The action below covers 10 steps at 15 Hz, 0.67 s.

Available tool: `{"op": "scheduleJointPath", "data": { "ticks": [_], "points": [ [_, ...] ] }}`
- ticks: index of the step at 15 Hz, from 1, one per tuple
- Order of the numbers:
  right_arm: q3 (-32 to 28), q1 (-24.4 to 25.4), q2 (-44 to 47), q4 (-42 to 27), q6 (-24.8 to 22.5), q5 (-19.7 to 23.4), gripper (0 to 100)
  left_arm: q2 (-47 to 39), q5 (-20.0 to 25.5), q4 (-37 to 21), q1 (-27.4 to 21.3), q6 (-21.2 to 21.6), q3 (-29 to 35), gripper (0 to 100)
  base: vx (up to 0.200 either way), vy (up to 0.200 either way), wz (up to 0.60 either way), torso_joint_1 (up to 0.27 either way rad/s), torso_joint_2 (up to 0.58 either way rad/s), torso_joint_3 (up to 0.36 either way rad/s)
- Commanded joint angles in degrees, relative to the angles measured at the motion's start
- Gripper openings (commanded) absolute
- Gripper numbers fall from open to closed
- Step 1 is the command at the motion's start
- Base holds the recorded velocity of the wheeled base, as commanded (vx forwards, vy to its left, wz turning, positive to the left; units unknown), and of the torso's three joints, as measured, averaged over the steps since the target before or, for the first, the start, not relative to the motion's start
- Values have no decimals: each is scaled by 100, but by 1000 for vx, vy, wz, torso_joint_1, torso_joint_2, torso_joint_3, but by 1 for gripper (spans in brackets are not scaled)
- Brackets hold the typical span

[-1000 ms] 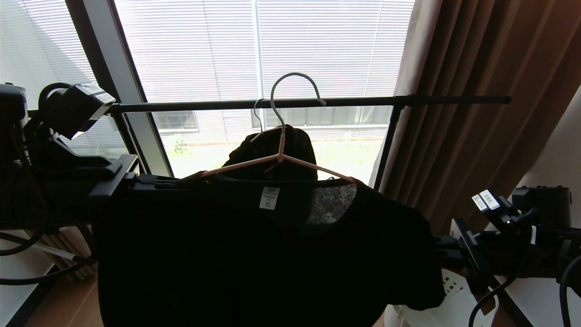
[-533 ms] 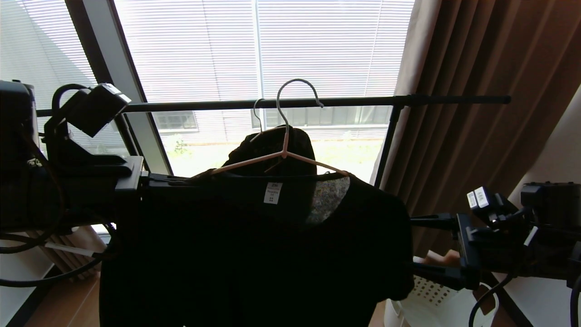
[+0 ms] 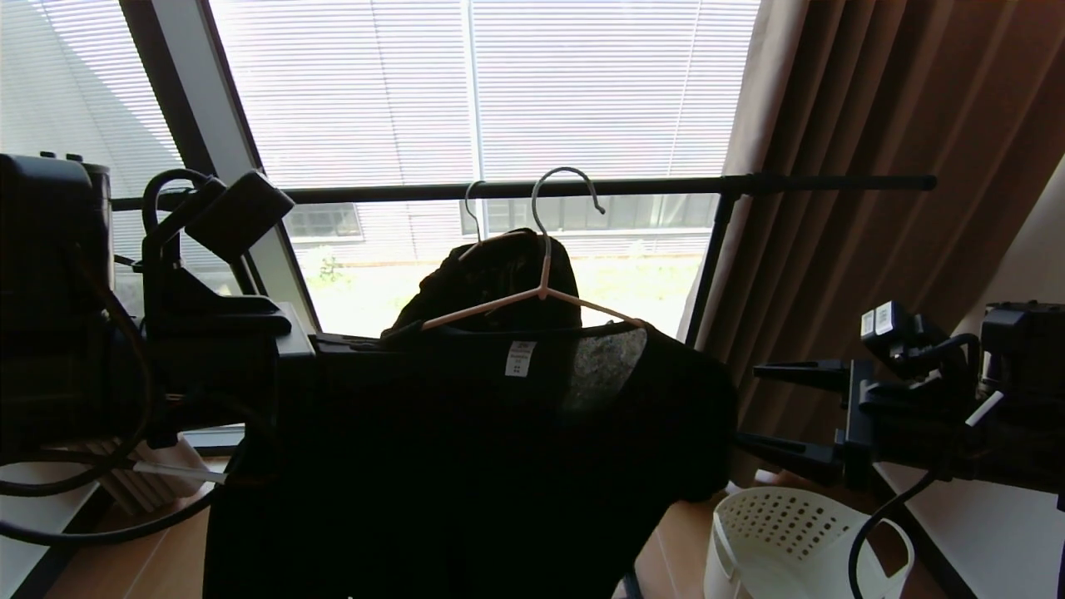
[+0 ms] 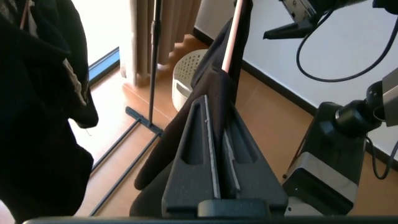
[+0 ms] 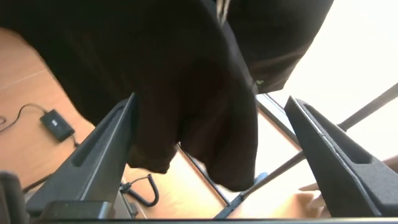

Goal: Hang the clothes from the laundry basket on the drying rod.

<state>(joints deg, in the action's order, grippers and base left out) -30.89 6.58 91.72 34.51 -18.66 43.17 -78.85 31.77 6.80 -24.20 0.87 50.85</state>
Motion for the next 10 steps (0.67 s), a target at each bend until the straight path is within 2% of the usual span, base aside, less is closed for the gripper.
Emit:
{"op": "scheduleJointPath", "data": {
  "ticks": [1, 3, 5, 8, 10],
  "points": [
    [-49, 10, -23, 3, 38, -19, 100, -34, -13, 5, -76, -25, -31, 0, 0, 0, 0, 0, 0, 0],
    [-93, 1, -23, -6, 47, -72, 100, -122, -145, 14, -164, -78, -31, 0, 0, 0, 0, 0, 0, 0],
    [-163, 10, 12, -6, 73, -432, 100, -192, -241, 137, -322, -306, -22, 0, 0, 0, 0, 0, 0, 0],
    [-216, 10, -58, 3, 293, -458, 100, -245, -312, 313, -314, -324, -5, 0, 0, 0, 0, 0, 0, 0],
    [-216, -8, -225, -6, 311, -458, 100, -359, -602, 418, -305, -341, -5, 0, 0, 0, 0, 0, 0, 0]
  ]
}}
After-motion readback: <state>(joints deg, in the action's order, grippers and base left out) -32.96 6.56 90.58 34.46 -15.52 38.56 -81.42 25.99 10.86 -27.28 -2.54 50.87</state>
